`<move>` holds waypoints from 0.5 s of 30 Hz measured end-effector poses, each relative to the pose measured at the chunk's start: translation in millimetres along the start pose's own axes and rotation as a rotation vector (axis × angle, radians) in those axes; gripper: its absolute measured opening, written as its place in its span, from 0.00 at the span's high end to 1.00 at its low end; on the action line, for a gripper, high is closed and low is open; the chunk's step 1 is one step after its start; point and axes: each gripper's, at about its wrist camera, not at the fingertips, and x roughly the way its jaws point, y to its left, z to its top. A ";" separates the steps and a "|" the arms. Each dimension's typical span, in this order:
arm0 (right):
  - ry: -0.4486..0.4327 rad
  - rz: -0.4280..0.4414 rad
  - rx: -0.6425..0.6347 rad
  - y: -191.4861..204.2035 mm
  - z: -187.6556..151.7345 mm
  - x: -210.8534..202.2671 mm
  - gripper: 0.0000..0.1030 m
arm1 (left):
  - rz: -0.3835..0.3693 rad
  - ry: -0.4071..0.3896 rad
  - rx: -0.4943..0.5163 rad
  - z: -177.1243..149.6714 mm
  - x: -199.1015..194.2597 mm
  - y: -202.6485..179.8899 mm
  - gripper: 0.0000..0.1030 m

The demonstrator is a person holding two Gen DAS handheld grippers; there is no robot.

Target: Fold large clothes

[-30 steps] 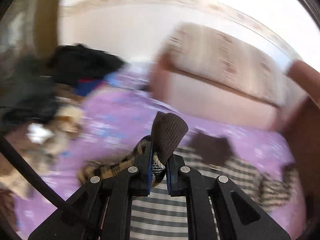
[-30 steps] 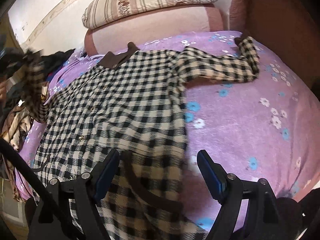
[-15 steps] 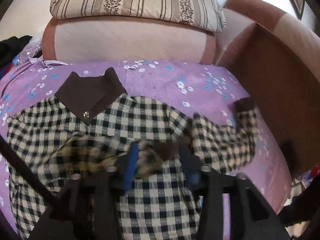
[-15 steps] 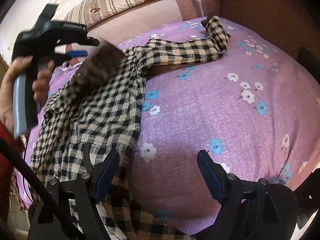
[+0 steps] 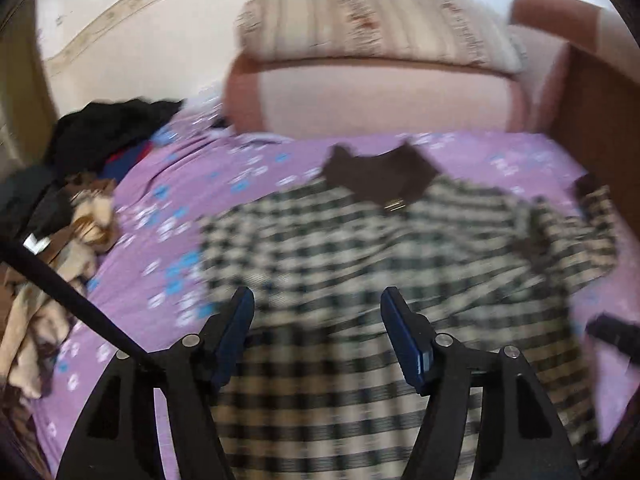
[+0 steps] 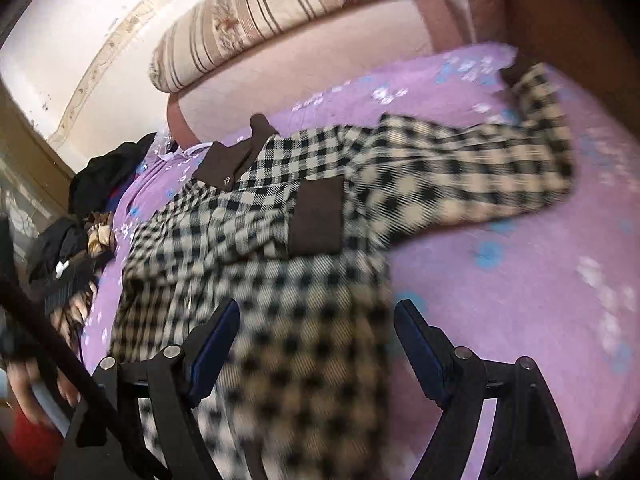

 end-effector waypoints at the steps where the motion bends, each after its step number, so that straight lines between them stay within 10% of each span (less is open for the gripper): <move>1: 0.033 0.043 0.045 -1.2 8.0 15.5 0.21 | 0.012 0.010 -0.019 -2.7 4.9 9.8 0.37; 10: 0.094 0.117 0.282 -8.5 47.5 87.6 0.25 | 0.067 0.036 -0.110 10.2 57.1 56.4 0.37; 13: 0.117 0.093 0.315 -13.2 58.5 97.5 0.84 | 0.095 0.075 -0.102 12.0 83.2 53.0 0.37; 15: 0.077 0.107 0.302 -14.0 62.5 87.9 0.85 | 0.101 0.096 -0.090 9.1 93.9 50.6 0.37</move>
